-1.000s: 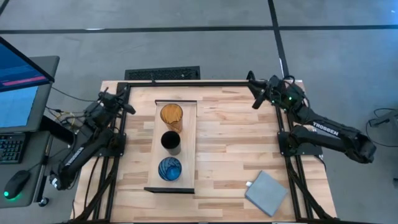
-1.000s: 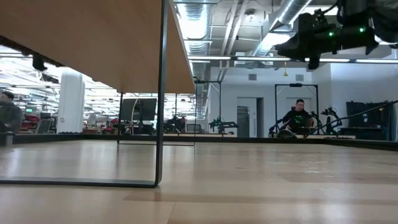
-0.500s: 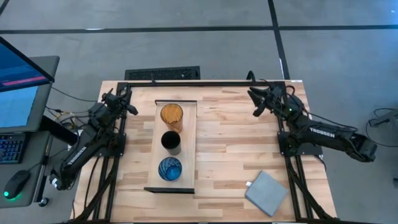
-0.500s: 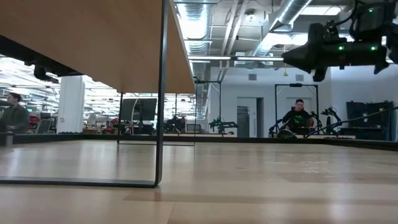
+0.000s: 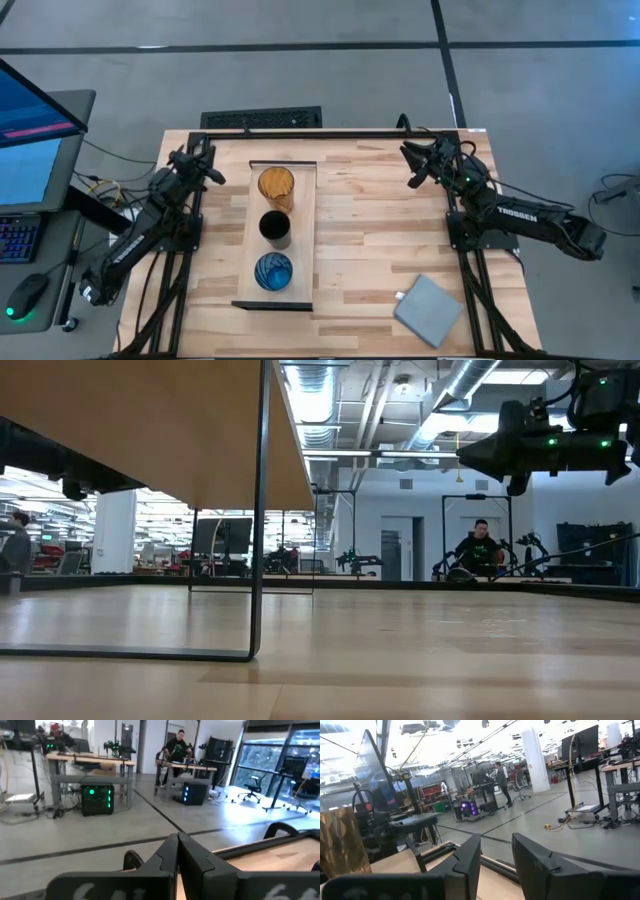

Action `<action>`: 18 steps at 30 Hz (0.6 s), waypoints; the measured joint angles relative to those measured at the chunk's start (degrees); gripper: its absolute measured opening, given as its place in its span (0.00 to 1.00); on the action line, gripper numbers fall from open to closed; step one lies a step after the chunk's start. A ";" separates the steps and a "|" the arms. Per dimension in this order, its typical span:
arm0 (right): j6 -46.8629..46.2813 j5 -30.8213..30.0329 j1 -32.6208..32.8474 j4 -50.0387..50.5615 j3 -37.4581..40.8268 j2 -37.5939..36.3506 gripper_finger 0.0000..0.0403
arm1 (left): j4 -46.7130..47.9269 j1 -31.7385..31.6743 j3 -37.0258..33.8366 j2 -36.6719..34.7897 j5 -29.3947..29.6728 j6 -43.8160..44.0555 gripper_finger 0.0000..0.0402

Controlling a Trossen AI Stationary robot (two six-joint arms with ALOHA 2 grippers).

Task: Stack small to large cups/mugs on shelf
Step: Return to Home Position

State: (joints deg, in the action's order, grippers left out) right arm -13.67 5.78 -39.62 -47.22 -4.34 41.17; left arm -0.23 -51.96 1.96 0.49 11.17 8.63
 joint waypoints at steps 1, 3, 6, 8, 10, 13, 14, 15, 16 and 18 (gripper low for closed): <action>0.00 0.01 0.00 0.04 0.00 0.00 0.33 | -0.57 0.00 -0.26 -0.04 -0.28 -0.84 0.00; 0.00 0.09 0.00 0.25 0.00 0.01 0.33 | -0.33 -0.01 -0.28 -0.22 -0.30 -1.32 0.00; 0.02 0.11 0.00 1.75 0.00 0.07 0.33 | 0.21 -0.04 -0.20 -0.08 -1.74 -1.82 0.00; 0.04 0.11 0.02 3.34 0.00 0.07 0.33 | 0.34 -0.01 -0.20 -0.11 -2.75 -1.96 0.00; -0.06 0.11 0.00 5.93 0.00 0.08 0.33 | 0.43 -0.04 -0.20 -0.11 -2.96 -2.76 0.00; -0.29 0.11 0.22 9.59 0.00 0.07 0.33 | 0.49 -0.04 -0.20 -0.11 -3.03 -3.22 0.00; -0.29 0.11 0.32 10.55 0.00 0.07 0.33 | 0.50 -0.04 -0.20 -0.11 -3.03 -3.32 0.00; -0.41 0.11 0.35 11.64 0.00 0.07 0.33 | 0.52 -0.04 -0.20 -0.11 -3.03 -3.65 0.00; -1.03 0.11 0.37 13.06 0.00 0.07 0.33 | 0.53 -0.04 -0.20 -0.11 -3.04 -4.04 0.00; -1.90 0.11 0.55 15.67 0.00 0.07 0.33 | 0.58 -0.04 -0.20 -0.11 -3.28 -4.27 0.00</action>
State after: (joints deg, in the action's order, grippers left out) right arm -15.58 5.90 -39.06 -31.55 -4.34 41.23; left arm 0.34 -52.01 1.76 0.38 7.89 4.37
